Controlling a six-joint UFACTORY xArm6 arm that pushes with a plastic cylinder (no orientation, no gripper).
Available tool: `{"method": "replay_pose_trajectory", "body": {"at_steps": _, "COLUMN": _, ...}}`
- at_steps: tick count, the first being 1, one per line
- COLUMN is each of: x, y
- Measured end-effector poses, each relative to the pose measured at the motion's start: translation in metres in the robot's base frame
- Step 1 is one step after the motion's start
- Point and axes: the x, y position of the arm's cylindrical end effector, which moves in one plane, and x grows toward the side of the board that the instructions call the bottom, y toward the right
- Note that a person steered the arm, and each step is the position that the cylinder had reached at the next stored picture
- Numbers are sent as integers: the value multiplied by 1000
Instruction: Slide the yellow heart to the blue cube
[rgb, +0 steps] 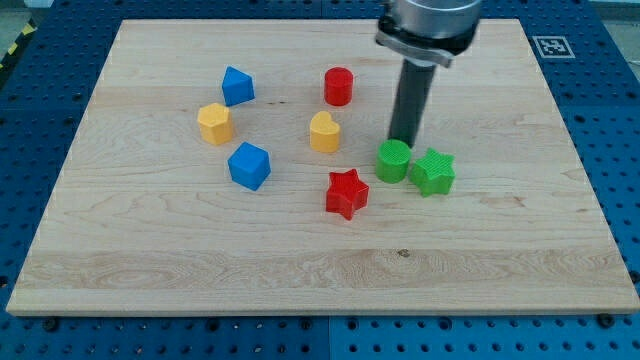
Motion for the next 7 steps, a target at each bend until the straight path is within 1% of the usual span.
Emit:
{"method": "replay_pose_trajectory", "body": {"at_steps": 1, "x": -9, "y": -38}}
{"method": "replay_pose_trajectory", "body": {"at_steps": 2, "x": -34, "y": -55}}
{"method": "replay_pose_trajectory", "body": {"at_steps": 3, "x": -33, "y": -76}}
{"method": "replay_pose_trajectory", "body": {"at_steps": 6, "x": -15, "y": -64}}
{"method": "replay_pose_trajectory", "body": {"at_steps": 7, "x": 1, "y": -62}}
